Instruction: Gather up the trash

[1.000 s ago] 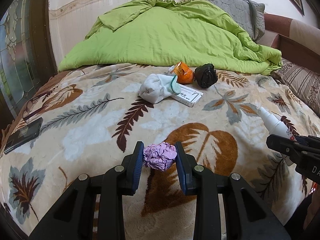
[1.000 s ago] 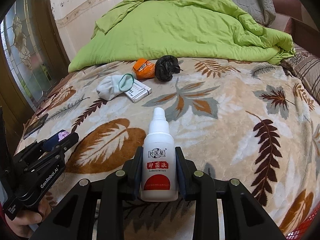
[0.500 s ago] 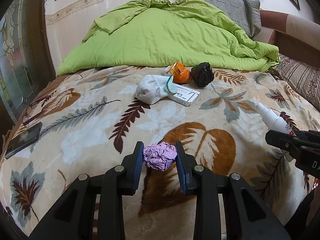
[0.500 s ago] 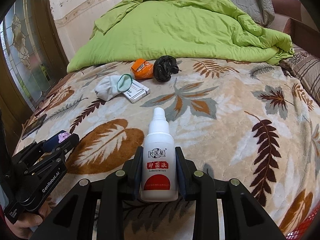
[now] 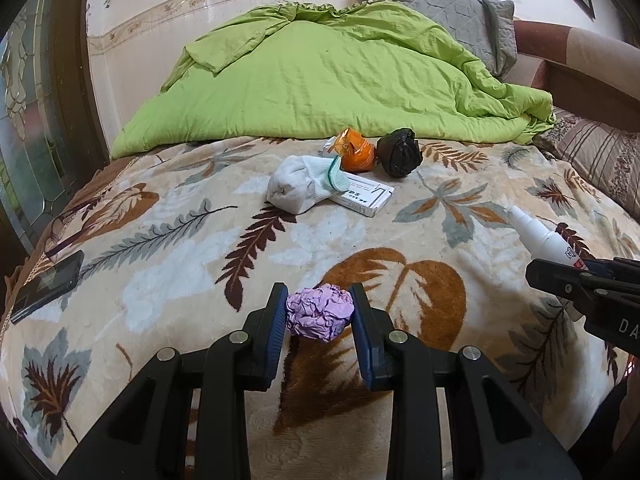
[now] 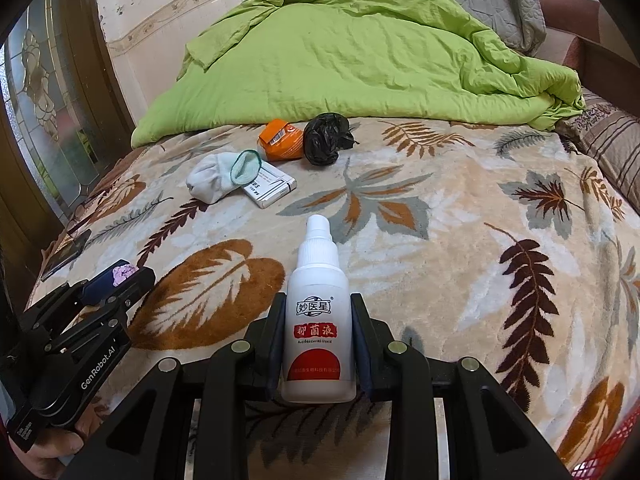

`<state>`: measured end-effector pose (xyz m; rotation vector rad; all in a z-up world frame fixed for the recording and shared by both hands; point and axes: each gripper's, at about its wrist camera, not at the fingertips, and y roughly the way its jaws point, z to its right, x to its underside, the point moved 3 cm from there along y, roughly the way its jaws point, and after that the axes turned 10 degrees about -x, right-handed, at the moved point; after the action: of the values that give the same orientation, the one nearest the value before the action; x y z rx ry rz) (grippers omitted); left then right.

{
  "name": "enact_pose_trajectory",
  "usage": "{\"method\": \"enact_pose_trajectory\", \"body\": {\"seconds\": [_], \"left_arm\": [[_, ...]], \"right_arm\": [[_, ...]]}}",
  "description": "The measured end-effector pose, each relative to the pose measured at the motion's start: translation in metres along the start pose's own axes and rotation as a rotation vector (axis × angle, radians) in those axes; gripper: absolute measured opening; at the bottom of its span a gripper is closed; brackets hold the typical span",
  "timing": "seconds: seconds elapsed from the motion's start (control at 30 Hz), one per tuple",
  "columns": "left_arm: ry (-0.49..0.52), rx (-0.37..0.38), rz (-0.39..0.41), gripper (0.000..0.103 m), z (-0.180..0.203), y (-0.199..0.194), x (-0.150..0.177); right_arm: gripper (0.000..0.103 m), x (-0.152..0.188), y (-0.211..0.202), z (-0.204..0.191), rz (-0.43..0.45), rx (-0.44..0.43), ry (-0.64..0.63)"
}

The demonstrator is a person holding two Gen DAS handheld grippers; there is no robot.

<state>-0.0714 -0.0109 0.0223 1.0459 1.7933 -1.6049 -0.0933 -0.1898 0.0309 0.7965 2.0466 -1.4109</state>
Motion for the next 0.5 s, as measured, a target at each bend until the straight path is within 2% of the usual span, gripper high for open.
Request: {"method": "enact_pose_trajectory", "body": {"seconds": [0.17,0.23,0.33,0.5], "left_arm": [[-0.01,0.014,-0.003,0.03,0.001,-0.001,-0.001],[-0.021,0.042,-0.002,0.03,0.001,-0.002,-0.002],[-0.091,0.136,0.013,0.03,-0.005,-0.008,-0.007],[-0.11,0.169,0.017,0.03,-0.006,-0.01,-0.009]], "right_arm": [[0.032,0.0,0.0,-0.001,0.001,-0.001,0.0],[0.032,0.0,0.0,-0.001,-0.001,-0.001,0.001],[0.032,0.0,0.0,0.0,0.003,0.0,0.0],[0.032,0.0,-0.001,0.001,0.008,0.007,0.005]]}}
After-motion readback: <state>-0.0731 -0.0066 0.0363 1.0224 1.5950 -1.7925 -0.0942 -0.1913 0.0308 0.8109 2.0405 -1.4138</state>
